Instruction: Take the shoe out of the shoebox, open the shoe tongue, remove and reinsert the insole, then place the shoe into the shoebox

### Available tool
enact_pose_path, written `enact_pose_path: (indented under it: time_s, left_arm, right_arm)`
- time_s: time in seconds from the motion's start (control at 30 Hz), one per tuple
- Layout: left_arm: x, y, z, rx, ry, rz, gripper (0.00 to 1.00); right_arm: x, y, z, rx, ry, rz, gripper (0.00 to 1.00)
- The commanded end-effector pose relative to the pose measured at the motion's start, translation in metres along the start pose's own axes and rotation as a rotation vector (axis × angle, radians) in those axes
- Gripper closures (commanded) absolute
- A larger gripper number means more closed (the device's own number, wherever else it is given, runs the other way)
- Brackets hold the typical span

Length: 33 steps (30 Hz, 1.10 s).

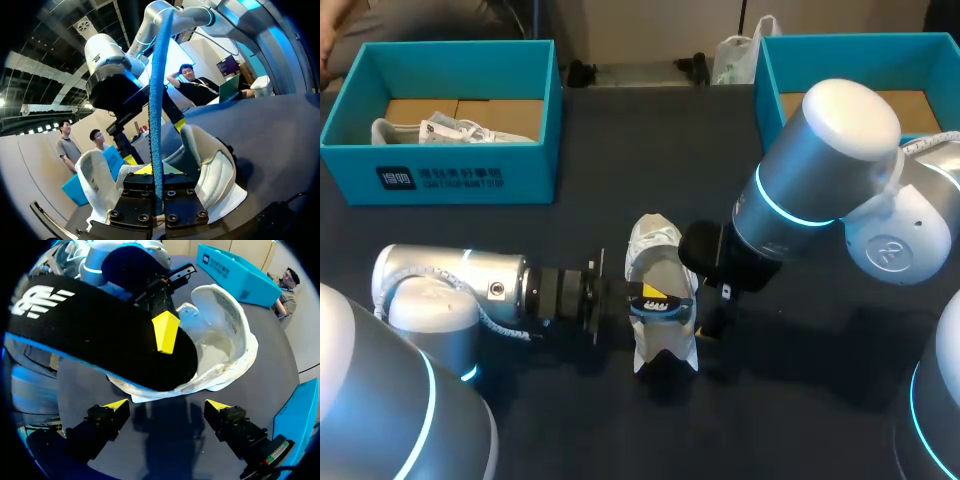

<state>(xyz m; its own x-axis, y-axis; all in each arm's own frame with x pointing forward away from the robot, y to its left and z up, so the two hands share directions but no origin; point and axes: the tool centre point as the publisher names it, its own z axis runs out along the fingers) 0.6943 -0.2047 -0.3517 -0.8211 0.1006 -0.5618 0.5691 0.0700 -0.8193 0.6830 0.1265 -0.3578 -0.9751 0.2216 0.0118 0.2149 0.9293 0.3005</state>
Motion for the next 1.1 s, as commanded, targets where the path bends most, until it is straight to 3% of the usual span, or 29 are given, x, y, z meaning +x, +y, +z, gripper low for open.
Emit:
enact_pose_path:
  time_s: [0.03, 0.57, 0.87, 0.9, 1.0, 1.1]
  left_arm:
    - [0.001, 0.007, 0.003, -0.008, 0.001, -0.006, 1.0]
    - [0.003, 0.006, 0.005, -0.12, -0.031, -0.011, 1.0]
    - [0.002, 0.005, 0.002, -0.136, -0.026, -0.007, 1.0]
    - [0.001, 0.003, 0.002, -0.132, -0.027, -0.003, 0.99]
    - [-0.001, -0.003, 0.0, -0.119, -0.029, 0.003, 0.65]
    - [-0.003, -0.009, -0.002, -0.105, -0.04, 0.012, 0.65]
  right_arm:
    - [0.002, 0.0, 0.001, 0.001, -0.005, 0.001, 0.0]
    - [0.002, 0.0, 0.001, 0.001, -0.005, 0.001, 0.0]
    - [0.002, 0.0, 0.001, 0.001, -0.005, 0.001, 0.0]
    - [0.002, 0.0, 0.001, 0.001, -0.005, 0.001, 0.0]
    - [0.002, 0.0, 0.001, 0.001, -0.005, 0.001, 0.0]
    - [0.002, 0.0, 0.001, 0.001, -0.005, 0.001, 0.0]
